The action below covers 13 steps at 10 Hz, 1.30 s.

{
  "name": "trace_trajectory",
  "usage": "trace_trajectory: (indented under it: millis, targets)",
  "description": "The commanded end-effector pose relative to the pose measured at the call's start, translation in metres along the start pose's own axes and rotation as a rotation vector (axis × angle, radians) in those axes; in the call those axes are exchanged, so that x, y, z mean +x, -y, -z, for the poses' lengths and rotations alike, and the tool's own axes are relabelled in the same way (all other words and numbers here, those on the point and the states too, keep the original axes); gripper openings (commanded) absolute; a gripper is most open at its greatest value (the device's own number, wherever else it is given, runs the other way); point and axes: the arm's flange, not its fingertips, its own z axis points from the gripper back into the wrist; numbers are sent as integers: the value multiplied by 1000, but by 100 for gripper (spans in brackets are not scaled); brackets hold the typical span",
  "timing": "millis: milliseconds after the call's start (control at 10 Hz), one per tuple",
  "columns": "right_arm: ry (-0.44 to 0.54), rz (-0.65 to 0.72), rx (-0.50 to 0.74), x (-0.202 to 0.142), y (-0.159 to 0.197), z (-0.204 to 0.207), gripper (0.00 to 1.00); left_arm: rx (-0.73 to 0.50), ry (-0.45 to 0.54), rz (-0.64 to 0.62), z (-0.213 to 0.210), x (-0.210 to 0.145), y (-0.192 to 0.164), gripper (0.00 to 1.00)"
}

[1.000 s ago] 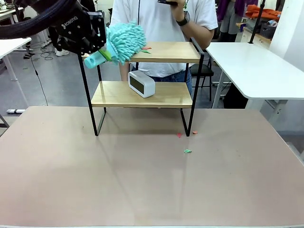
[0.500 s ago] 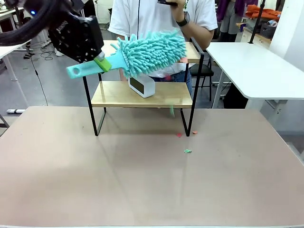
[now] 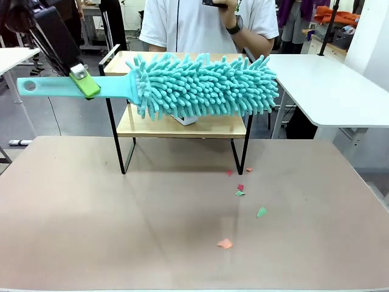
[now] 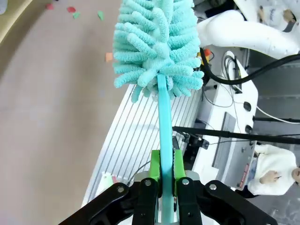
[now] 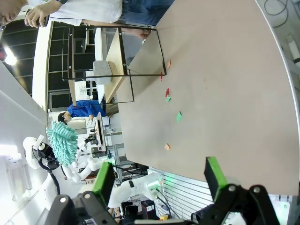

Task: Clean the shelf.
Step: Clean the remaining tier of the Shelf with the Duster once objects are removed.

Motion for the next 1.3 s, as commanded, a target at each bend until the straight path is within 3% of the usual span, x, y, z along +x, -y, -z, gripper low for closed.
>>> trace_trajectory:
  millis: [0,200,400,600,700,800,1100,1200]
  targets:
    - [-6,-27,0,-1,1,-1,100,-33,28,15,-9,3,-1,12]
    - [-6,-27,0,-1,1,-1,100,-23,116,-9,-27,-16,-5,12]
    - [-6,-27,0,-1,1,-1,100,55,353,-97,-89,-86,-7,12]
    - [-6,-27,0,-1,1,-1,100,215,619,-325,-141,-172,-19,12]
    - [-6,-27,0,-1,1,-1,100,260,686,-498,-152,-213,-33,12]
    - [-6,-27,0,-1,1,-1,100,234,707,-581,-148,-238,-40,12]
    - [-6,-27,0,-1,1,-1,100,401,813,-898,-107,-282,-66,12]
    - [-6,-27,0,-1,1,-1,100,373,775,-935,-88,-287,-77,12]
